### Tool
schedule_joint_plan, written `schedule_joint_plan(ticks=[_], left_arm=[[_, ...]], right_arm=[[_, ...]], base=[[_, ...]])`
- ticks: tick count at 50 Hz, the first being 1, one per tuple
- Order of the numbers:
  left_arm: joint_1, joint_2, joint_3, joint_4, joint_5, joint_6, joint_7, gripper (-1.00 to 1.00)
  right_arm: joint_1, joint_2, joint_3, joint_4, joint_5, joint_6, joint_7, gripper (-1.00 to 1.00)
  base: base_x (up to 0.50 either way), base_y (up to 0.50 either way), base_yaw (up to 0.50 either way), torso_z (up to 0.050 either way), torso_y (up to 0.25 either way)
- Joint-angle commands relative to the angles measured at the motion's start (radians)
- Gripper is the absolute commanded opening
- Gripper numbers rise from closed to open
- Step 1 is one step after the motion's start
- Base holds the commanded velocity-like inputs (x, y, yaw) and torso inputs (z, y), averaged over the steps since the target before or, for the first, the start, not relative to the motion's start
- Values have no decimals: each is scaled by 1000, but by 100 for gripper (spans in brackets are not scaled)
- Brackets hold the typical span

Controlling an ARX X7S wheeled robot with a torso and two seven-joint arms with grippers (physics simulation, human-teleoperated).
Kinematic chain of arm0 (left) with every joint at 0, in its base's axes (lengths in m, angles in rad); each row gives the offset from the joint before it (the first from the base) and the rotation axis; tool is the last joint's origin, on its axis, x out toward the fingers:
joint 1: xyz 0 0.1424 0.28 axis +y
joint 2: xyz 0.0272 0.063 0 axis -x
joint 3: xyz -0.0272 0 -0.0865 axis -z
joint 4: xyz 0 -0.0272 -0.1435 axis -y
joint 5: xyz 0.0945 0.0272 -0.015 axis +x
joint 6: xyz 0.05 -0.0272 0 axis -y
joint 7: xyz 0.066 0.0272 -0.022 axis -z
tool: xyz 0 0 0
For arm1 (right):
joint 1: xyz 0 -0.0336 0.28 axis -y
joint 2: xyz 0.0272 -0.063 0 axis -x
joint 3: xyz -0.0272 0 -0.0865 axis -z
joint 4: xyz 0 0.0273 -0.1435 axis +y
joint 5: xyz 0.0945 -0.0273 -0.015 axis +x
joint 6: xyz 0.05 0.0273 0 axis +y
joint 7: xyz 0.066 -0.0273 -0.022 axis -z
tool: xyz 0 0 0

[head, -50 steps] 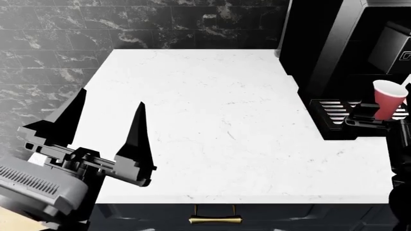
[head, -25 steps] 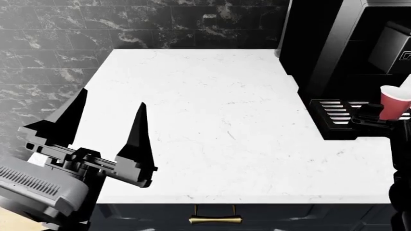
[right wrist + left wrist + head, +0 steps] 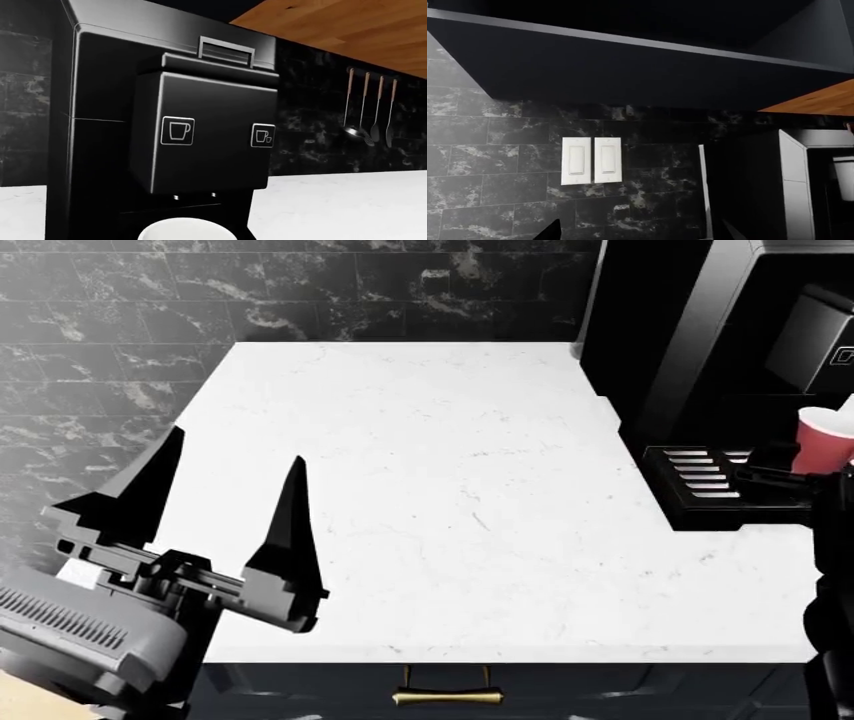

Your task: Pick the mug from the cabinet, place it under the coffee machine dispenser, and press the start button.

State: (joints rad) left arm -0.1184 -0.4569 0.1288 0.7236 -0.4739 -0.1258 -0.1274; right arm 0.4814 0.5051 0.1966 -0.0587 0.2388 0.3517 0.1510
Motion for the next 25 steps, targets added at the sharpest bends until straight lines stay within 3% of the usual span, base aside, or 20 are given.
schedule_joint_plan(ticks=[1, 25], left_arm=[[6, -3, 4, 6, 1, 2, -3, 100], [13, -10, 10, 16, 2, 6, -10, 100]], right_arm=[[48, -1, -21, 67, -56, -30, -2, -100], [123, -11, -46, 216, -117, -118, 47, -100]], base=[[0, 0, 0, 0, 0], [0, 0, 0, 0, 0]])
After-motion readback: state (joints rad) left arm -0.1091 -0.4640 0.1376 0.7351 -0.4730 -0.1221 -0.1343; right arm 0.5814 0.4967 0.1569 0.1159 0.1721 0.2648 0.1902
